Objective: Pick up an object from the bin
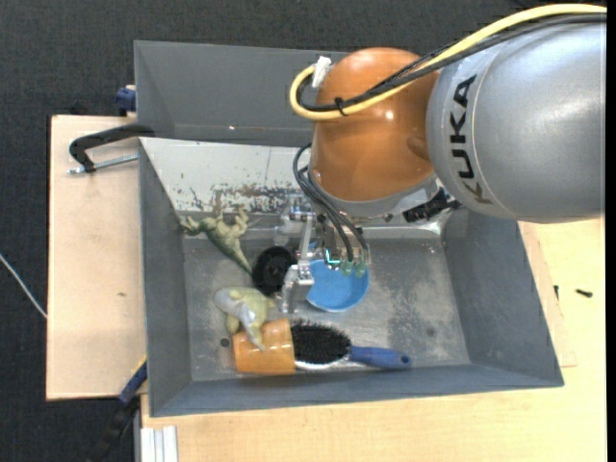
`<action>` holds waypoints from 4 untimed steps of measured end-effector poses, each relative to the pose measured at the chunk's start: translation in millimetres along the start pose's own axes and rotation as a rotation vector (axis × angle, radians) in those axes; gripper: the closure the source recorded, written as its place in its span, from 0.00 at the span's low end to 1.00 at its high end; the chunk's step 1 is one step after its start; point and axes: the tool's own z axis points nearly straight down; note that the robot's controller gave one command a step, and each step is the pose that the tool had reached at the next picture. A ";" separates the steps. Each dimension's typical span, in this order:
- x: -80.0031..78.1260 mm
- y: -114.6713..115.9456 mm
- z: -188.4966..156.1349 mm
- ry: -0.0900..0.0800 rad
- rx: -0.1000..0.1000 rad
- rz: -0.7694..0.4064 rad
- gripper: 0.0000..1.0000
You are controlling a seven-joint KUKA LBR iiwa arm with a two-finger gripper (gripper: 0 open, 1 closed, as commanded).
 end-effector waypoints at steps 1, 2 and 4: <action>14.1 -116.5 117.5 0.000 0.003 -0.369 0.00; 6.1 -126.8 143.4 -0.023 -0.001 -0.380 0.00; 21.3 -151.8 147.2 -0.023 -0.003 -0.354 1.00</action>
Offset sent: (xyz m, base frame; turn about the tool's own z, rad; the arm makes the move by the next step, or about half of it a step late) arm -0.0138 -0.1140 -0.1153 -0.3728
